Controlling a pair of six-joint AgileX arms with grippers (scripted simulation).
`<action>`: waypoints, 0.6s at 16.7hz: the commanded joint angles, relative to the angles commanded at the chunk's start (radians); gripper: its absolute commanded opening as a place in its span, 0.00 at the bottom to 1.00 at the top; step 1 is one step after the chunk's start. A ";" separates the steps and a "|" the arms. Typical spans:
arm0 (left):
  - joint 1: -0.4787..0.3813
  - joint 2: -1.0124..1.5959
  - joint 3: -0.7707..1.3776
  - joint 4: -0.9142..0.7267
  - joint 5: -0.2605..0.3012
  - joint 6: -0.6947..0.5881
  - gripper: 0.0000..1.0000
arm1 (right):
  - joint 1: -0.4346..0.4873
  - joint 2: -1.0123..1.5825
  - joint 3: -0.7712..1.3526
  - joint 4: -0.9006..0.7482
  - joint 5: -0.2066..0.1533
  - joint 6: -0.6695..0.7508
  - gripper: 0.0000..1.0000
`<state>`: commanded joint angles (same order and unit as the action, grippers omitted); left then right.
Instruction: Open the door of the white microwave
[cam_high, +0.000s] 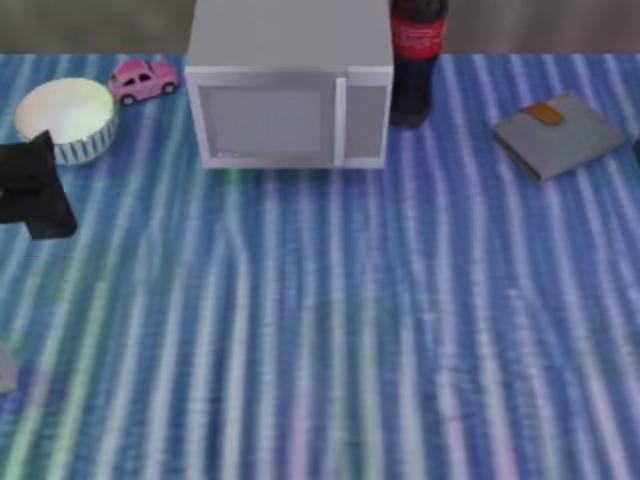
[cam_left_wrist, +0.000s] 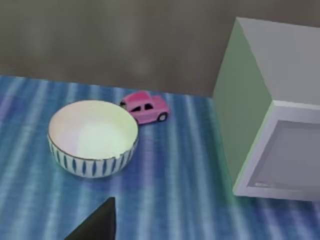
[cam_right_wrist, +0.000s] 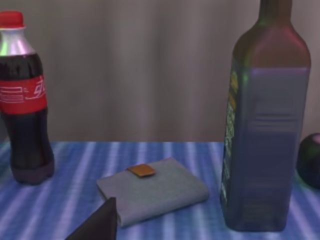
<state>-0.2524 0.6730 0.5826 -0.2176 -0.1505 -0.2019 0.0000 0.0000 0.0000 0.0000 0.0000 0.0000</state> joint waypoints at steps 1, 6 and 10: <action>-0.035 0.109 0.088 -0.026 -0.021 -0.032 1.00 | 0.000 0.000 0.000 0.000 0.000 0.000 1.00; -0.209 0.666 0.536 -0.150 -0.124 -0.191 1.00 | 0.000 0.000 0.000 0.000 0.000 0.000 1.00; -0.331 1.052 0.837 -0.248 -0.199 -0.298 1.00 | 0.000 0.000 0.000 0.000 0.000 0.000 1.00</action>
<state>-0.5835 1.7246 1.4193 -0.4660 -0.3492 -0.5000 0.0000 0.0000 0.0000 0.0000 0.0000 0.0000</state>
